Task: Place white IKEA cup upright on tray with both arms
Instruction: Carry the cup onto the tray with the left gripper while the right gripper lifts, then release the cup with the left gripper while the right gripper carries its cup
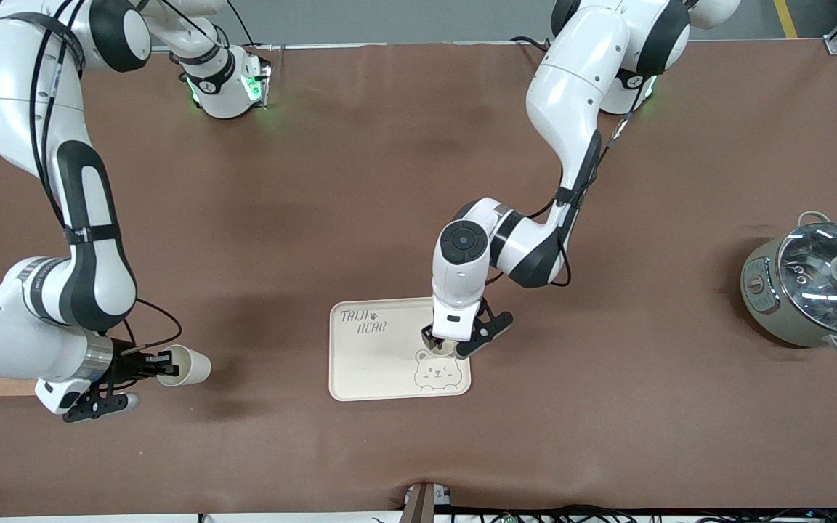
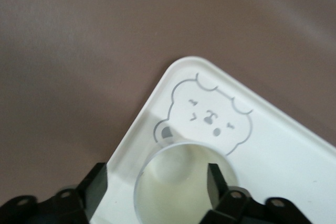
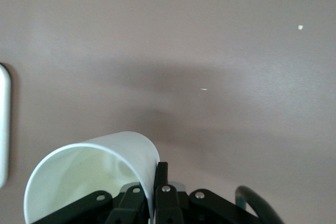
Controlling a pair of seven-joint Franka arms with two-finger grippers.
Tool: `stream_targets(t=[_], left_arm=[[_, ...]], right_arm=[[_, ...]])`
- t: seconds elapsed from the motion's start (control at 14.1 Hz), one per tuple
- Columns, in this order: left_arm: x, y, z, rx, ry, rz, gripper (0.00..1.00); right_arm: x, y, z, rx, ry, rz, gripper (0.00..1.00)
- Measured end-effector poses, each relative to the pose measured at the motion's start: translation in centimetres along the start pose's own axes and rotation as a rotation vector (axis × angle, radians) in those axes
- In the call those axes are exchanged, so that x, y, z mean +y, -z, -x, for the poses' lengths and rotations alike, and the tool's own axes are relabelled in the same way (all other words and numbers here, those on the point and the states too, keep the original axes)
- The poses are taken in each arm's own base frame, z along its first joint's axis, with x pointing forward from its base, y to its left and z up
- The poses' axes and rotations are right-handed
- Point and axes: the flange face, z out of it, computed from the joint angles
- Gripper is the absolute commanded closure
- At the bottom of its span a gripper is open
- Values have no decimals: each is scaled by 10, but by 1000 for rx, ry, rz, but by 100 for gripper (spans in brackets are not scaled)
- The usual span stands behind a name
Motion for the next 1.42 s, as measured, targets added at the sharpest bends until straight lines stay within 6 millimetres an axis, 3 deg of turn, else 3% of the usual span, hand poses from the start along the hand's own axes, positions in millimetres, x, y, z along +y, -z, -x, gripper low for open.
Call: stream_targets(t=[0.21,0.57,0.78,0.92,1.07,1.42], left_arm=[[-4,41,-43,15,5,10,0],[-27,111,-105,3,-15,-23,0],[-50,151,-139,-17,-82,-57,0],[-70,175,-164,-27,-129,-68,0],[-94,198,-187,-45,-179,-77,0],[-156,237,-236,-111,-305,-105,0]], right_arm=[[-64,-4,-9,-9,-108,-8,100],[-206,-22,-11,-9,-291,-12,100],[-264,-26,-10,44,-362,-27,100],[-293,-37,-8,77,-378,-31,100],[-309,-56,-4,89,-371,-5,100],[-314,-105,1,110,-356,52,100]])
